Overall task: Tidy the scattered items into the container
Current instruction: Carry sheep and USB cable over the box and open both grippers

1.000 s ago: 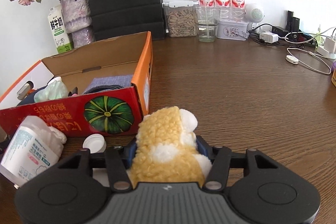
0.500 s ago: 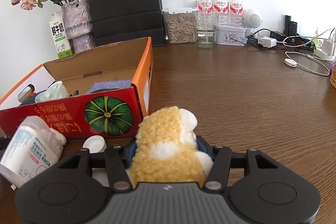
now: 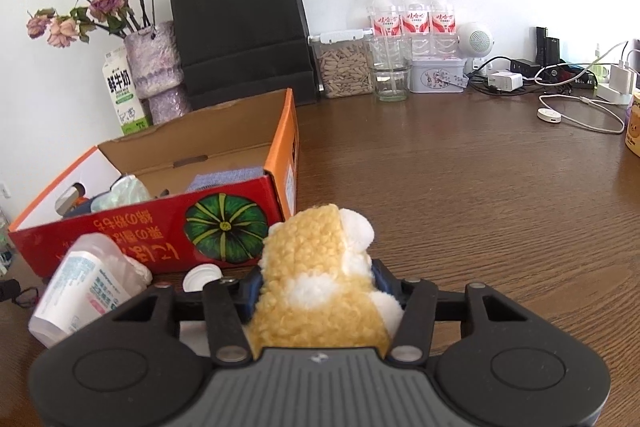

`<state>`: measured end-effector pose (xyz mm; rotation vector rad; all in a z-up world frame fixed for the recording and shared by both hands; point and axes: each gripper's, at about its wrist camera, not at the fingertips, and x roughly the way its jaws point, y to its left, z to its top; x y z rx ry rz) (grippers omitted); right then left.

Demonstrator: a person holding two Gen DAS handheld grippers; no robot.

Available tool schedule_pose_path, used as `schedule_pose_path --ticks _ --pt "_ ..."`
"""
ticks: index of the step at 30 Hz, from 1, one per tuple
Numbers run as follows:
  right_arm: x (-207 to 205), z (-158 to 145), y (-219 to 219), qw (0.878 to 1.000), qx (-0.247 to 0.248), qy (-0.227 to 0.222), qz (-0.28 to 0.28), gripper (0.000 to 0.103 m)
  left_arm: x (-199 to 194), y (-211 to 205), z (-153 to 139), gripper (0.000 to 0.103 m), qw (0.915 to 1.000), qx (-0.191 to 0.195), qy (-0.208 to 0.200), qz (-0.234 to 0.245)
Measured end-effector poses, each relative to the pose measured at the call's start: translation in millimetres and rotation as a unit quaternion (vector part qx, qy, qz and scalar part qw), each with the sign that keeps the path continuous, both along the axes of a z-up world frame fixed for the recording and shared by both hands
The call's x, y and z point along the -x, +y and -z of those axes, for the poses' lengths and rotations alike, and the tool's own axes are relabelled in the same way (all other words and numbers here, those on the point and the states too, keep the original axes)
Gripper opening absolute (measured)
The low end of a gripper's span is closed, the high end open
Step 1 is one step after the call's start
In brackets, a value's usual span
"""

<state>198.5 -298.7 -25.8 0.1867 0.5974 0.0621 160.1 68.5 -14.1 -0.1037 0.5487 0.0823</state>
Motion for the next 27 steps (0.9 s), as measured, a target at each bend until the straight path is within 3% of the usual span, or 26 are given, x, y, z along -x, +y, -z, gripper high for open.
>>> schedule_pose_path --ticks 17,27 --pt "15 -44 10 0.998 -0.021 -0.062 -0.016 0.051 23 -6 -40 0.013 0.997 0.008 -0.073 0.022" --pt "-12 -82 43 0.993 -0.023 -0.107 -0.046 0.051 -5 -37 -82 0.013 0.9894 0.013 -0.133 0.057"
